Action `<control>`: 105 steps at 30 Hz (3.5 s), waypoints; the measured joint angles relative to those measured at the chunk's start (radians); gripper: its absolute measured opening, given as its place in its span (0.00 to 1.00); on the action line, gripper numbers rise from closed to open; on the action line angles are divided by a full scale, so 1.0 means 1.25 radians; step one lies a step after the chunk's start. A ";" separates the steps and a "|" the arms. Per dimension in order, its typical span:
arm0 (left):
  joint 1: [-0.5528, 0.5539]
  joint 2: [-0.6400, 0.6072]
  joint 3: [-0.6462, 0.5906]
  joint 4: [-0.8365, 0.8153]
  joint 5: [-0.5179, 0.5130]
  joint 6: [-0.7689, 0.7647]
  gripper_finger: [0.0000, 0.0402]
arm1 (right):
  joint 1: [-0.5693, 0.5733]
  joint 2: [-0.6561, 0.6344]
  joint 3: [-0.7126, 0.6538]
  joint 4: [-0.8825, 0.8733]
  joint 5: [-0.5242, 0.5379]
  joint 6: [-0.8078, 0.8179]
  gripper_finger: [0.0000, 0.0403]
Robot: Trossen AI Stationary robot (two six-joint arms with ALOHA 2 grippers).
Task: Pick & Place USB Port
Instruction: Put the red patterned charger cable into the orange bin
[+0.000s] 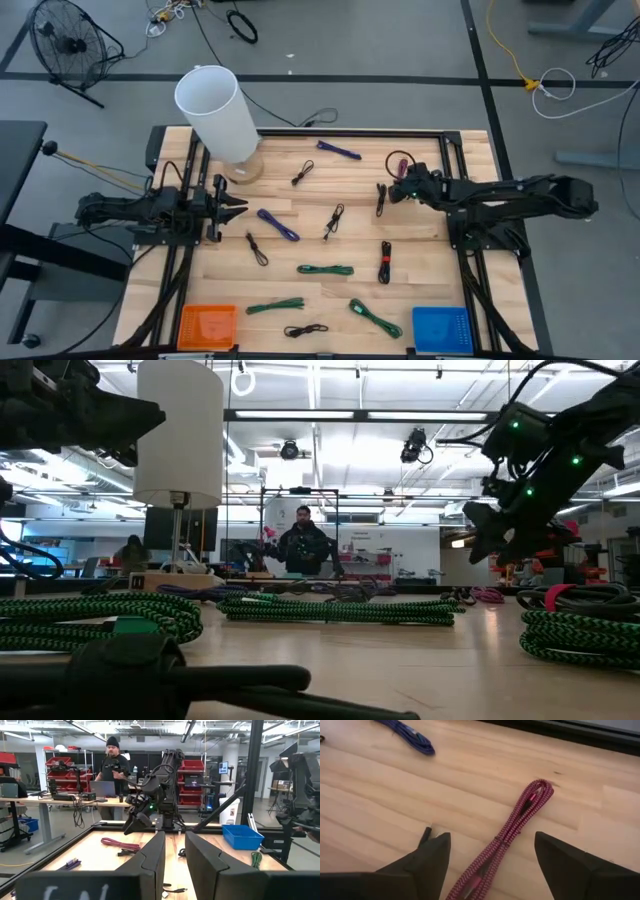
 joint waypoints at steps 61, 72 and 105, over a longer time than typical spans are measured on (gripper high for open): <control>0.000 0.000 0.000 0.078 0.003 -0.046 0.19 | 0.153 -0.054 0.343 0.067 -0.225 -0.305 0.02; -0.011 0.123 0.000 0.318 0.105 -0.102 0.21 | 0.465 0.114 0.424 0.335 -0.033 -0.501 0.02; -0.060 1.016 0.598 0.444 0.116 0.100 0.42 | 0.543 0.257 0.541 0.426 0.025 -0.650 0.02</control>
